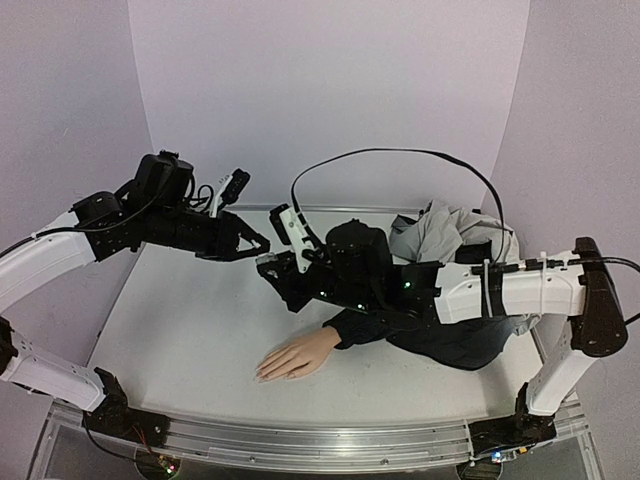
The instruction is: Paint the nails
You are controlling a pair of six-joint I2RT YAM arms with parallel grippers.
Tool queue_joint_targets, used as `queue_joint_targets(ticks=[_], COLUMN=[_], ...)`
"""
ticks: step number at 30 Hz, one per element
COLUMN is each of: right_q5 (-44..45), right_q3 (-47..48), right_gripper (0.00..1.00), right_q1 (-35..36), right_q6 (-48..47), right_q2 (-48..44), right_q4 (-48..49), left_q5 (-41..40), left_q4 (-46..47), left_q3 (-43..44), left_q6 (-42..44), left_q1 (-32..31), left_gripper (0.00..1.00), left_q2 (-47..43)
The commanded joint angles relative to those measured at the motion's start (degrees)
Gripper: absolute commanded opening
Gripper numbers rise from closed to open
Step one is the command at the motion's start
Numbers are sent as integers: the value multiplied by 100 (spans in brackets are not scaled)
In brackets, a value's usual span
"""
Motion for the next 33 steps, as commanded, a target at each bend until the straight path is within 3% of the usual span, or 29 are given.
queue_joint_targets(ticks=[1, 8, 11, 20, 21, 24, 26, 29, 33], right_q5=[-1566, -6471, -6950, -6713, -6589, -6017, -5153, -3966, -3507], right_q3=[-166, -1169, -1254, -1371, -1413, -1559, -1590, -1493, -1296], right_gripper=[0, 0, 0, 0, 0, 0, 0, 0, 0], right_q1=[-10, -412, -435, -447, -445, -468, -478, -474, -466], right_q6=[-380, -67, 247, 428, 417, 317, 57, -162, -277], right_q2=[-566, -1338, -1422, -1415, -1427, -1514, -1578, -1514, -1320], right_q4=[763, 2458, 2857, 3008, 2999, 2789, 2218, 1498, 1060], left_q5=[1361, 2654, 2921, 2798, 2623, 2099, 1528, 1174, 1110], left_q4=[783, 1444, 1615, 1659, 1615, 1326, 868, 461, 190], left_q3=[220, 107, 89, 86, 81, 93, 193, 281, 331], left_q6=[511, 920, 920, 915, 896, 930, 996, 1021, 967], left_q1=[-154, -311, -353, -472, -468, -459, -443, -387, -344], left_gripper=[0, 0, 0, 0, 7, 60, 77, 82, 75], left_q2=[22, -236, -269, -393, -432, -552, -602, -644, -626])
